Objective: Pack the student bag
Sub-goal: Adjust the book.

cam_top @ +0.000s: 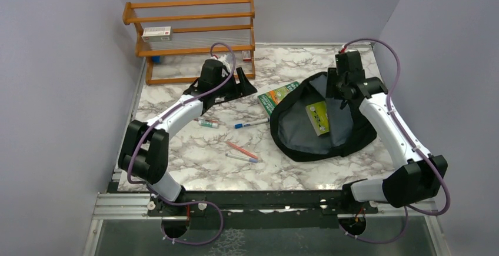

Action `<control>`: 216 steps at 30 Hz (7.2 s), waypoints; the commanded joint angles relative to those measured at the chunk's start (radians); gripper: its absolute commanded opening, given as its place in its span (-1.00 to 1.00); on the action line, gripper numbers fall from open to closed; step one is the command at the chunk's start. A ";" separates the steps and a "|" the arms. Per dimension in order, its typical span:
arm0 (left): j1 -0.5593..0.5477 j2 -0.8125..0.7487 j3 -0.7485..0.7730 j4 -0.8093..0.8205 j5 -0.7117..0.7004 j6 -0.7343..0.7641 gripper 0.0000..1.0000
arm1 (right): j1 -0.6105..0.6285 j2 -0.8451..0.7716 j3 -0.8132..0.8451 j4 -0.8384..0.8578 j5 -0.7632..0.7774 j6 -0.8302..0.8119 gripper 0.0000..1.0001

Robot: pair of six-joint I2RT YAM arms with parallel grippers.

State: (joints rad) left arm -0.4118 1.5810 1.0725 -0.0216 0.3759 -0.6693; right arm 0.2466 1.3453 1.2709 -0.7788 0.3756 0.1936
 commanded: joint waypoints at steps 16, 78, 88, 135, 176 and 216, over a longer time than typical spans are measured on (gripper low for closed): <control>0.023 0.082 0.052 -0.015 0.002 0.025 0.48 | -0.007 0.350 0.369 0.163 -0.473 -0.025 0.37; -0.151 0.096 -0.163 0.150 -0.098 -0.136 0.41 | 0.025 0.986 0.659 -0.017 -0.846 -0.184 0.43; -0.185 0.190 -0.063 0.163 -0.148 -0.144 0.41 | 0.026 0.979 0.632 -0.008 -0.849 -0.184 0.26; -0.227 0.310 -0.068 0.209 -0.145 -0.169 0.36 | 0.059 1.054 0.753 -0.062 -0.877 -0.354 0.22; -0.228 0.319 -0.065 0.209 -0.134 -0.167 0.36 | 0.027 0.905 0.584 -0.041 -0.339 -0.218 1.00; 0.037 0.278 -0.074 0.093 -0.197 -0.086 0.34 | 0.182 0.953 0.613 0.094 -1.018 -0.045 0.62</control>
State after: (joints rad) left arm -0.4339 1.8645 1.0267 0.0940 0.2943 -0.8143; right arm 0.3290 2.2642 1.8534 -0.6430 -0.4213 0.0513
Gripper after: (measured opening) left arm 0.669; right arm 0.818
